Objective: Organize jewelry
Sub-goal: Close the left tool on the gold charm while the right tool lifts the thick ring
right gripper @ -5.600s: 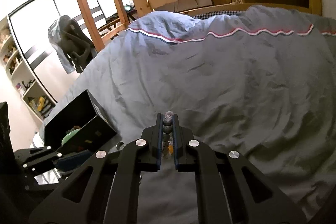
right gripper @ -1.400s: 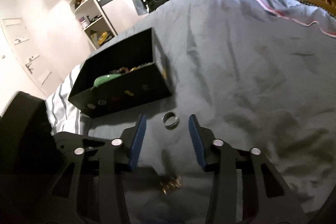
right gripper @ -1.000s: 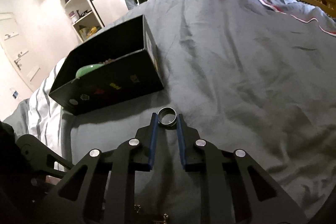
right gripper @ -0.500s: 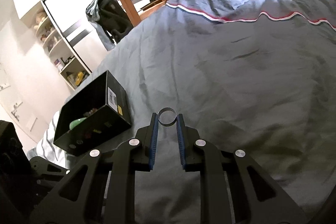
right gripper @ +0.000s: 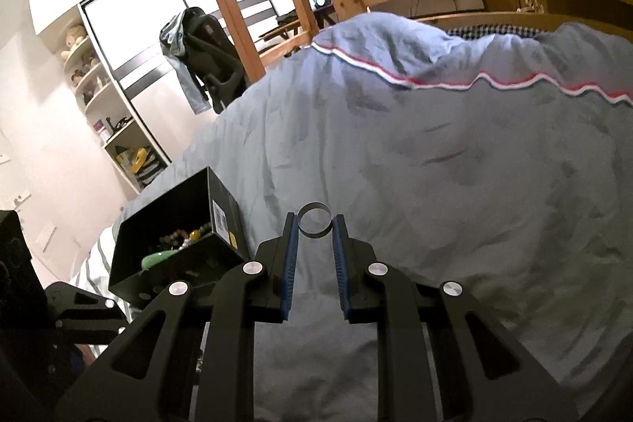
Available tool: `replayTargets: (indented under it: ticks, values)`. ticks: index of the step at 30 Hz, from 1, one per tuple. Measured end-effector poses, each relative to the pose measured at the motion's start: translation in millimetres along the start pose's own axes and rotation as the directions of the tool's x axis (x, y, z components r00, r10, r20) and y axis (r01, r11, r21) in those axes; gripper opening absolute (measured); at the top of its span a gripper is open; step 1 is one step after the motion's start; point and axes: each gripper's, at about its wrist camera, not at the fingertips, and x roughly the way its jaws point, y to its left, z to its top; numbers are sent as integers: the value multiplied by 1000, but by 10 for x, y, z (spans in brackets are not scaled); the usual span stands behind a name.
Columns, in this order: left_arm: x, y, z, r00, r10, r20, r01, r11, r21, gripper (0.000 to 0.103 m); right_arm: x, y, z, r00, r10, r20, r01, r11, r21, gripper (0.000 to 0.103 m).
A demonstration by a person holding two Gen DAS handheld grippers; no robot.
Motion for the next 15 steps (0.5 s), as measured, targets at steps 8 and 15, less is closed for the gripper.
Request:
replayTargets:
  ticks: [8, 15]
  values:
    - [-229, 189, 64, 999, 37, 39, -36, 999, -27, 11, -29, 181, 54, 1000, -8, 12, 9, 999, -45, 19]
    - [131, 93, -57, 997, -30, -67, 29, 1000, -12, 38, -5, 184, 40, 1000, -17, -3, 17, 999, -37, 19]
